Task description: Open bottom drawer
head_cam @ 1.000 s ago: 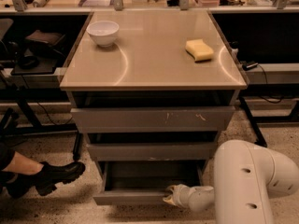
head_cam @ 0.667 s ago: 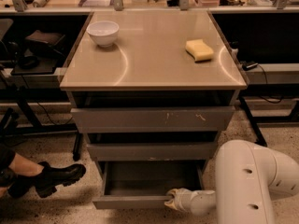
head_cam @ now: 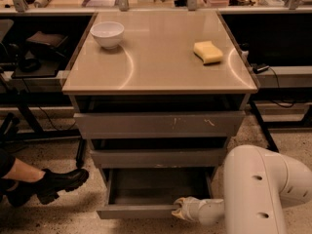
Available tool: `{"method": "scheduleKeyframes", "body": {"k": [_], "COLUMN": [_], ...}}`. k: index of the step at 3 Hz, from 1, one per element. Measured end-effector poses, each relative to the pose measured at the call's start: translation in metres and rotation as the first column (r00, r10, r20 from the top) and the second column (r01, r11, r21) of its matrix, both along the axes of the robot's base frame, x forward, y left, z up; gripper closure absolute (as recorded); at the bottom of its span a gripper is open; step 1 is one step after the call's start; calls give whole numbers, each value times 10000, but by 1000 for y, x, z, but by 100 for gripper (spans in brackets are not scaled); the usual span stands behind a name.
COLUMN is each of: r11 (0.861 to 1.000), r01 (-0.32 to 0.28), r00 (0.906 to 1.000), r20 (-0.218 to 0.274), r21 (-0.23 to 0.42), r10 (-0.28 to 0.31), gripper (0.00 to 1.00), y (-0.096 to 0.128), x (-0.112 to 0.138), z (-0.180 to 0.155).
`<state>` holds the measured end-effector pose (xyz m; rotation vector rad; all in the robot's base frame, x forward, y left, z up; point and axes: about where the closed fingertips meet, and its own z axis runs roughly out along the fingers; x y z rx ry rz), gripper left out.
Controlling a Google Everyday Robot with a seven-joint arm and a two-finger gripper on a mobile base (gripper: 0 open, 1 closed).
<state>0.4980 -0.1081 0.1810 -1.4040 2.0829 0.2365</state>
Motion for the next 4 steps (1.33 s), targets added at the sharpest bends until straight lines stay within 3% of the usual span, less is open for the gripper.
{"method": "scheduleKeyframes", "body": {"k": [2,4], "r11": [10000,9983], "r01": [14,-502], "r00": [10000,9987], "r20": [-91,87], "r21": [-58,-286], "r10": [-15,505], "gripper": [100,100], "y": [0,-3], "x": [-12,-38], "z": [-1,-3]}}
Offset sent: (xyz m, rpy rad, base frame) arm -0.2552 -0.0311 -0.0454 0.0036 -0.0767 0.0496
